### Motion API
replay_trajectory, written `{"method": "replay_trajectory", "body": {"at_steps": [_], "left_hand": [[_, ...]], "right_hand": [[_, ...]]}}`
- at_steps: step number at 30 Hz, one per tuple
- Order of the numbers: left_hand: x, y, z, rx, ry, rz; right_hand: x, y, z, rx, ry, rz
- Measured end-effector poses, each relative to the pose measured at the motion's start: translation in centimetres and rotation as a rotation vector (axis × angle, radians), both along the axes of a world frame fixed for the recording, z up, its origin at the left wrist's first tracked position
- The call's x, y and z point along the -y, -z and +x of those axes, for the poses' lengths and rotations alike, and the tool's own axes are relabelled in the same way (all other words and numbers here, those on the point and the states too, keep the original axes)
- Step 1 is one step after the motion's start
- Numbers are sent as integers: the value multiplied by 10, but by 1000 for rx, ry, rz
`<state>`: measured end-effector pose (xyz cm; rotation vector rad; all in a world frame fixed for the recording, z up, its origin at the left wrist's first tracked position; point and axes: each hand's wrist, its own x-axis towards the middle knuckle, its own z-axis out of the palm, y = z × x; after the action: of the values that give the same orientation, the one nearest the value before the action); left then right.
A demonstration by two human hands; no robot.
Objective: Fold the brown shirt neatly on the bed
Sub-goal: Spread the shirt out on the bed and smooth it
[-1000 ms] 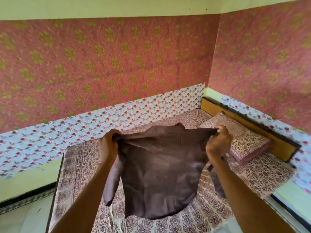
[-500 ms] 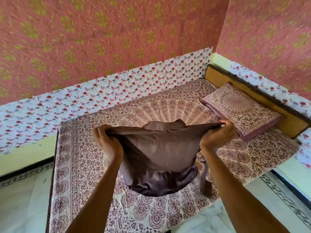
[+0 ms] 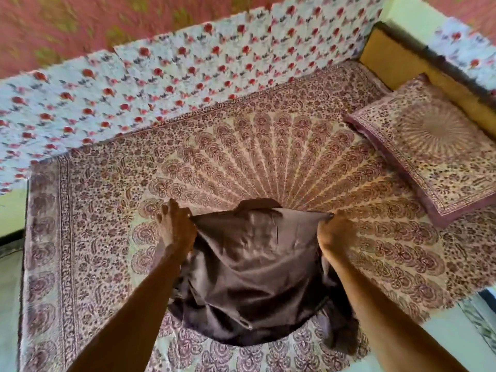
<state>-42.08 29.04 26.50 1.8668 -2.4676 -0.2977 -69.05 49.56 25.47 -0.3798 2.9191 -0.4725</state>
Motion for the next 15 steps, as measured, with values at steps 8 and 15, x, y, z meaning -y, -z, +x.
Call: {"method": "replay_trajectory", "body": {"at_steps": [8,15], "left_hand": [[96,125,-62,-506,-333,-59],[175,240,-110,-457,-234,108]], "right_hand": [[96,118,-57,-79,83,-493],[187,247,-116,100,-196,-206]]}}
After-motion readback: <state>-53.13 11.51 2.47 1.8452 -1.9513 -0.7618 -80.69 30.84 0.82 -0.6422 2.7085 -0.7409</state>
